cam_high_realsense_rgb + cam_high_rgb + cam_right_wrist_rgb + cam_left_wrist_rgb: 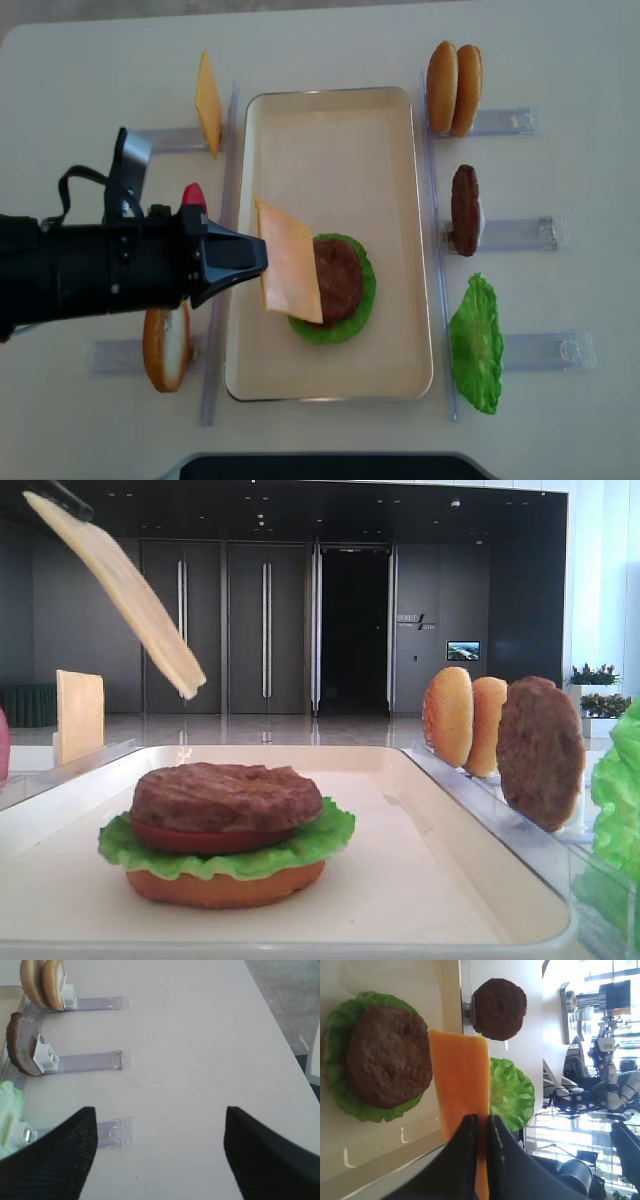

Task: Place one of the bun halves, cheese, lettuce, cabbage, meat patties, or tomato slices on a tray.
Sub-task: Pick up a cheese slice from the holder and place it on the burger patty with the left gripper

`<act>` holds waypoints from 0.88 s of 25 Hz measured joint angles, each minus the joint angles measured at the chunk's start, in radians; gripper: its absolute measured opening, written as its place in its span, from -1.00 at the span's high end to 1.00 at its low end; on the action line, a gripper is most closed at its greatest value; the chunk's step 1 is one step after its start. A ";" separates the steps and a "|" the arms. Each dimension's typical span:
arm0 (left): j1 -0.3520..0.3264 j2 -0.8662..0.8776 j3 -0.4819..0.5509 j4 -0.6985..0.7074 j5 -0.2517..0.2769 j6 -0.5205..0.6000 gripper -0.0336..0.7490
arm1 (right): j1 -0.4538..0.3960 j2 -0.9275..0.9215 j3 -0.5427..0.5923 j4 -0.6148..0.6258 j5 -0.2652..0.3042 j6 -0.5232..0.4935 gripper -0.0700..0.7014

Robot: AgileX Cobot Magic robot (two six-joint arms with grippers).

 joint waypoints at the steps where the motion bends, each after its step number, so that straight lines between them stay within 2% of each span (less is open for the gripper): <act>1: 0.000 0.019 0.000 -0.007 0.000 0.009 0.85 | 0.000 0.000 0.000 0.000 0.000 0.000 -0.56; 6: 0.000 0.110 0.000 -0.137 0.023 0.132 0.85 | 0.000 0.000 0.000 0.000 0.000 0.000 -0.56; 10: -0.017 0.168 0.000 -0.173 0.029 0.178 0.86 | 0.000 0.000 0.000 -0.001 0.000 0.000 -0.56; 12: -0.068 0.192 -0.002 -0.185 0.010 0.194 0.86 | 0.000 0.000 0.000 -0.001 0.000 0.000 -0.56; 15: -0.140 0.216 -0.019 -0.202 -0.048 0.205 0.86 | 0.000 0.000 0.000 -0.002 0.000 0.000 -0.56; 18: -0.156 0.239 -0.034 -0.236 -0.079 0.225 0.86 | 0.000 0.000 0.000 -0.002 0.000 0.000 -0.56; 22: -0.159 0.277 -0.059 -0.266 -0.087 0.265 0.86 | 0.000 0.000 0.000 -0.002 0.000 0.000 -0.56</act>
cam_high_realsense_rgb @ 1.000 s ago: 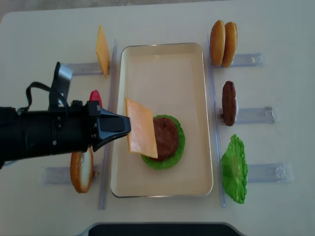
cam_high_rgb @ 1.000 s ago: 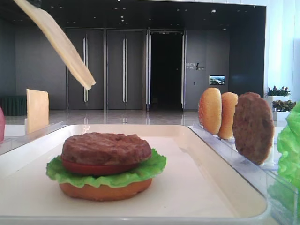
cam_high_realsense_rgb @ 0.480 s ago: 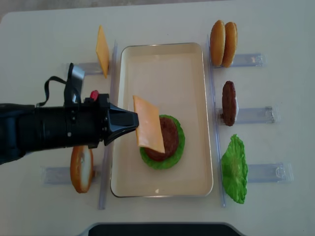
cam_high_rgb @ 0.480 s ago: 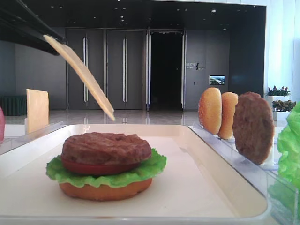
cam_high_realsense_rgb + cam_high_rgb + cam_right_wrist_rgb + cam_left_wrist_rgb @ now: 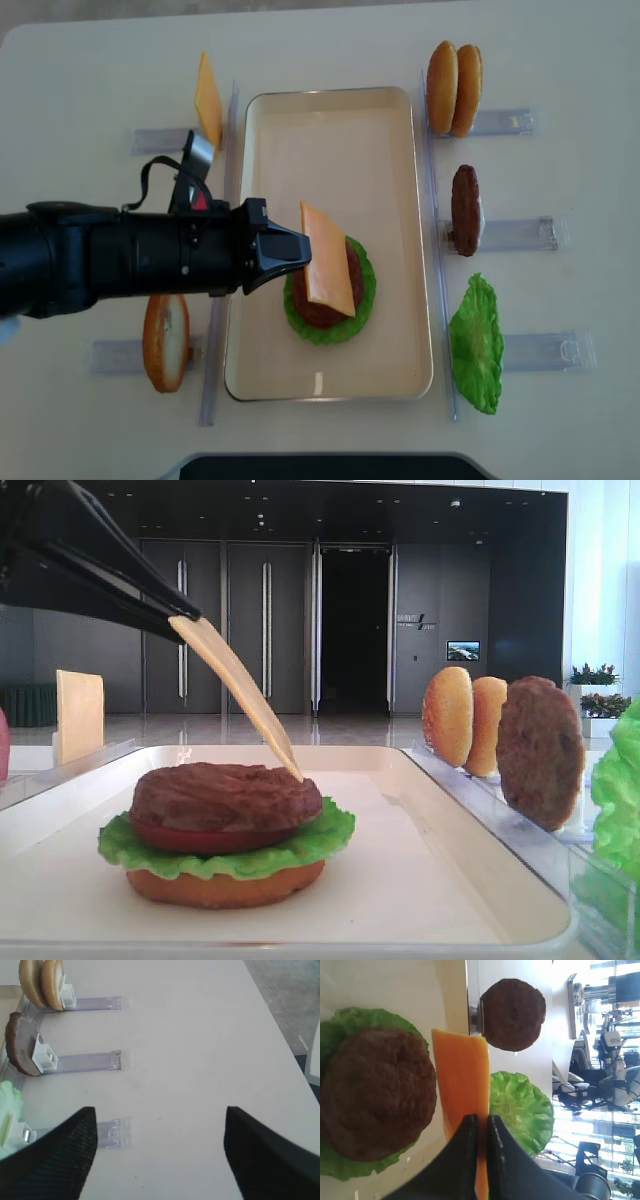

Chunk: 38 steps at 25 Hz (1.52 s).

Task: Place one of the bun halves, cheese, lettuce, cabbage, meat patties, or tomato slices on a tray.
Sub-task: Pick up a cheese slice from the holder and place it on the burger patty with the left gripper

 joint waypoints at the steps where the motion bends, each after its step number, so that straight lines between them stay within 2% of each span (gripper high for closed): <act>1: 0.000 0.014 -0.007 -0.001 0.005 0.011 0.86 | 0.000 0.000 0.000 0.000 0.000 0.000 -0.56; 6: -0.004 0.087 -0.045 -0.005 0.053 0.050 0.86 | 0.000 0.000 0.000 -0.001 0.000 0.000 -0.56; 15: -0.040 0.115 -0.066 -0.009 0.051 0.073 0.86 | 0.000 0.000 0.000 -0.002 0.000 0.000 -0.56; 24: -0.040 0.117 -0.067 -0.001 0.029 0.057 0.86 | 0.000 0.000 0.000 0.005 0.000 0.000 -0.56; 38: -0.013 0.117 -0.067 0.049 0.037 0.031 0.86 | 0.000 0.000 0.000 0.005 0.000 0.000 -0.56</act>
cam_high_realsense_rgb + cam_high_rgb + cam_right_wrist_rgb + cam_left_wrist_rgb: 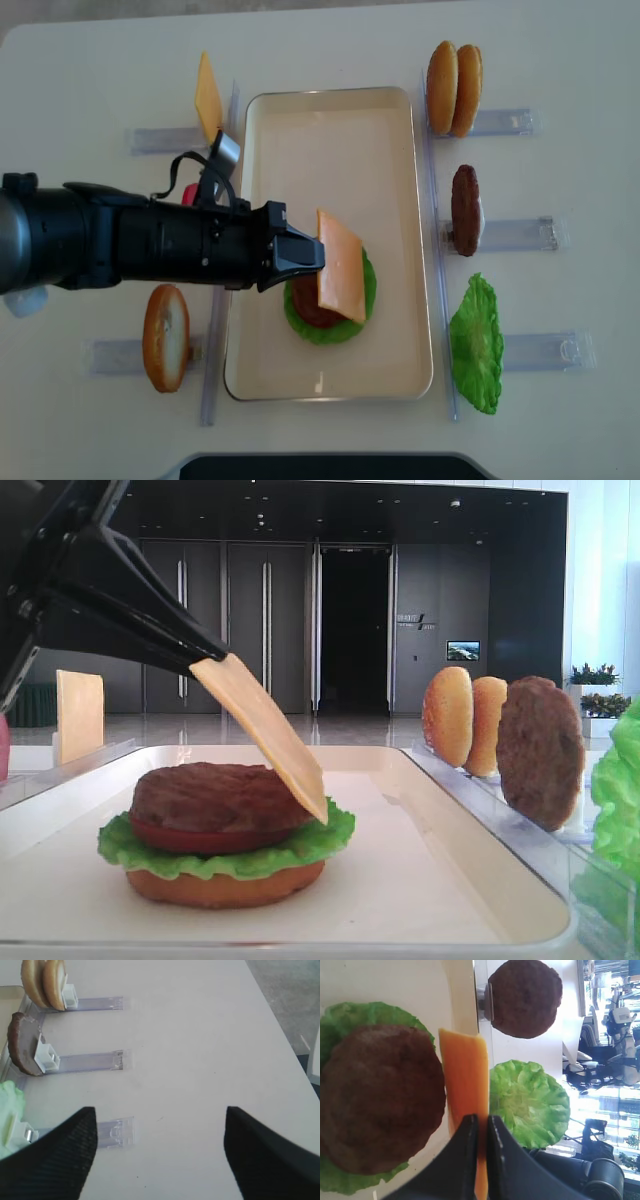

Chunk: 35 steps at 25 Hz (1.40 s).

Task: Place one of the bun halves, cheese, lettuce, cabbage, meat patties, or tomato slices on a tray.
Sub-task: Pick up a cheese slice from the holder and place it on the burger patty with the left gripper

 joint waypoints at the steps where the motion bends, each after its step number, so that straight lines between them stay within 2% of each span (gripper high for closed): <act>1: 0.000 0.000 0.000 0.005 0.001 -0.003 0.86 | 0.000 0.000 0.000 0.000 0.000 0.000 -0.56; 17: 0.000 -0.023 0.000 0.018 0.005 -0.023 0.86 | 0.000 0.000 0.000 0.000 0.000 0.000 -0.56; 23: 0.000 -0.055 0.000 0.111 -0.023 -0.101 0.86 | 0.000 0.000 0.000 0.000 0.000 0.000 -0.56; 28: 0.000 -0.056 0.000 0.119 -0.046 -0.108 0.86 | 0.000 0.000 0.000 -0.003 0.000 0.000 -0.56; 35: 0.000 -0.056 0.000 0.120 -0.049 -0.108 0.86 | 0.000 0.000 0.000 -0.004 0.000 0.000 -0.56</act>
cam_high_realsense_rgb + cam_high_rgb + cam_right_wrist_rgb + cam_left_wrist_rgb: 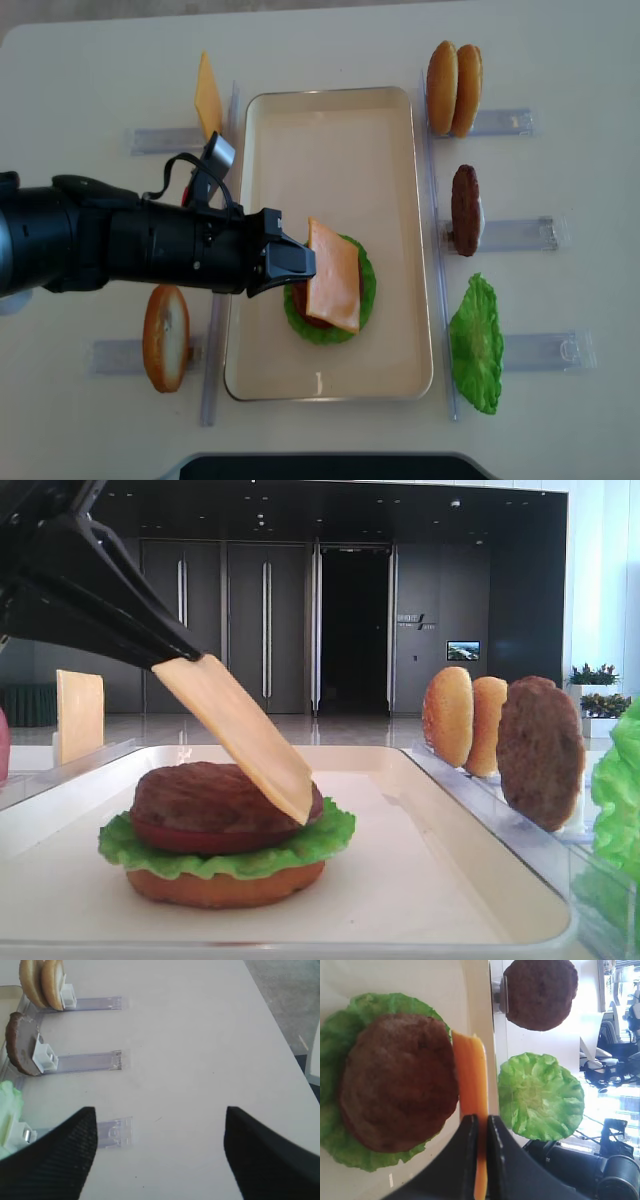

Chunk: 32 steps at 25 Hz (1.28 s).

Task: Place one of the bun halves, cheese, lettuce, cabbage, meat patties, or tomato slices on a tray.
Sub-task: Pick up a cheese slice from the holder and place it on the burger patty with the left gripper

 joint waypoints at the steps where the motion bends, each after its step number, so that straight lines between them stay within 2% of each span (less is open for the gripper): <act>1: 0.000 0.000 0.000 0.000 0.000 0.000 0.86 | 0.000 0.000 0.000 0.000 0.000 0.000 -0.56; 5: 0.000 0.000 0.000 0.000 -0.011 0.000 0.82 | 0.000 0.000 0.000 0.000 0.000 0.000 -0.56; 11: 0.000 0.000 0.000 0.000 -0.030 0.000 0.57 | 0.000 0.000 0.000 0.000 0.000 0.000 -0.56; 19: 0.000 0.000 0.000 0.000 -0.051 0.000 0.48 | 0.000 0.000 0.000 0.000 0.000 0.000 -0.56; 26: 0.000 0.000 0.000 0.000 -0.076 0.000 0.21 | 0.000 0.000 0.000 0.004 0.000 0.000 -0.56; 32: 0.000 0.000 0.000 0.007 -0.078 0.000 -0.11 | 0.000 0.000 0.000 0.004 0.000 0.000 -0.56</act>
